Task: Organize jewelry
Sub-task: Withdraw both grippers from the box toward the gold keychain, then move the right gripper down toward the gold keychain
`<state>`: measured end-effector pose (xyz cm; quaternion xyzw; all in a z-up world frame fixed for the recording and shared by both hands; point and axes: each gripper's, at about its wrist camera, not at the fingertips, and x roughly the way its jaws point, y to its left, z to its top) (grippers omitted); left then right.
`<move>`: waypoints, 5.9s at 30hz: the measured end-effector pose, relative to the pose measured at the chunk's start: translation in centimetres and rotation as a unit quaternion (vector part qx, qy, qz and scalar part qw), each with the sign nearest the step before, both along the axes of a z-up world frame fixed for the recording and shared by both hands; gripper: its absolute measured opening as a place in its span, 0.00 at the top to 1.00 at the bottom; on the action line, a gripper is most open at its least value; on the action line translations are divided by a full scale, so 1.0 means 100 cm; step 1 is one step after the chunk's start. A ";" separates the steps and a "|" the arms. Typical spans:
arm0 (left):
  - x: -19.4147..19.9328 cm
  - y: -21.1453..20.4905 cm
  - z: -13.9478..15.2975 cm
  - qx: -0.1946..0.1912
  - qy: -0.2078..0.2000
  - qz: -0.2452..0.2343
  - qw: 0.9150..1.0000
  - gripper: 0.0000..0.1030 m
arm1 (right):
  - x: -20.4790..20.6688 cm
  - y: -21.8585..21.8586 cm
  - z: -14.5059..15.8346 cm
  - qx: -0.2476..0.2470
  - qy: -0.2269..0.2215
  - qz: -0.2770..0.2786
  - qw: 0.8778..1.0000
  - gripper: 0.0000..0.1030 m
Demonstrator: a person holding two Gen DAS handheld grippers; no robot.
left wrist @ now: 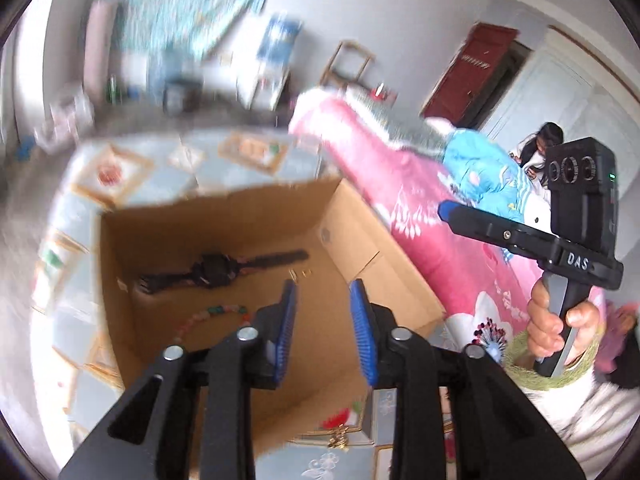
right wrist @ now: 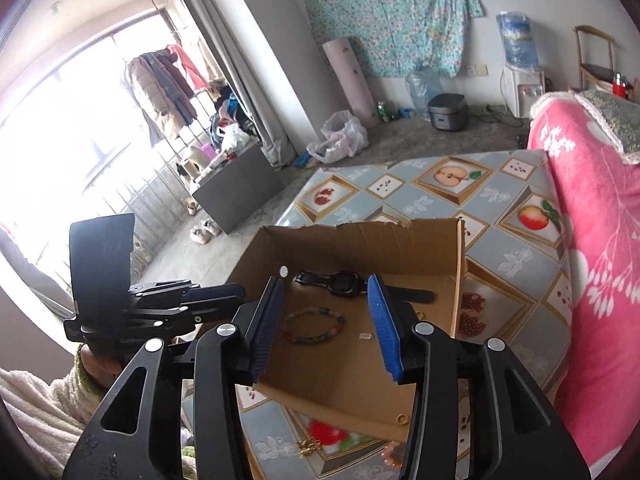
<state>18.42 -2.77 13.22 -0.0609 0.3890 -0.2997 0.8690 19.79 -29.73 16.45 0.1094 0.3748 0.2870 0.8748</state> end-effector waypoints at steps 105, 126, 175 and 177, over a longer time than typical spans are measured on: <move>-0.117 -0.069 -0.167 0.230 -0.058 -0.098 0.966 0.80 | -0.110 0.039 -0.188 -0.070 0.092 -0.061 0.991 0.59; -0.104 -0.070 -0.167 0.233 -0.044 -0.107 0.966 0.87 | -0.110 0.038 -0.191 -0.070 0.091 -0.055 0.992 0.58; -0.100 -0.077 -0.165 0.221 -0.018 -0.112 0.969 0.84 | -0.109 0.040 -0.194 -0.065 0.089 -0.053 0.992 0.58; -0.101 -0.078 -0.165 0.221 -0.018 -0.114 0.968 0.87 | -0.109 0.039 -0.194 -0.064 0.090 -0.054 0.992 0.58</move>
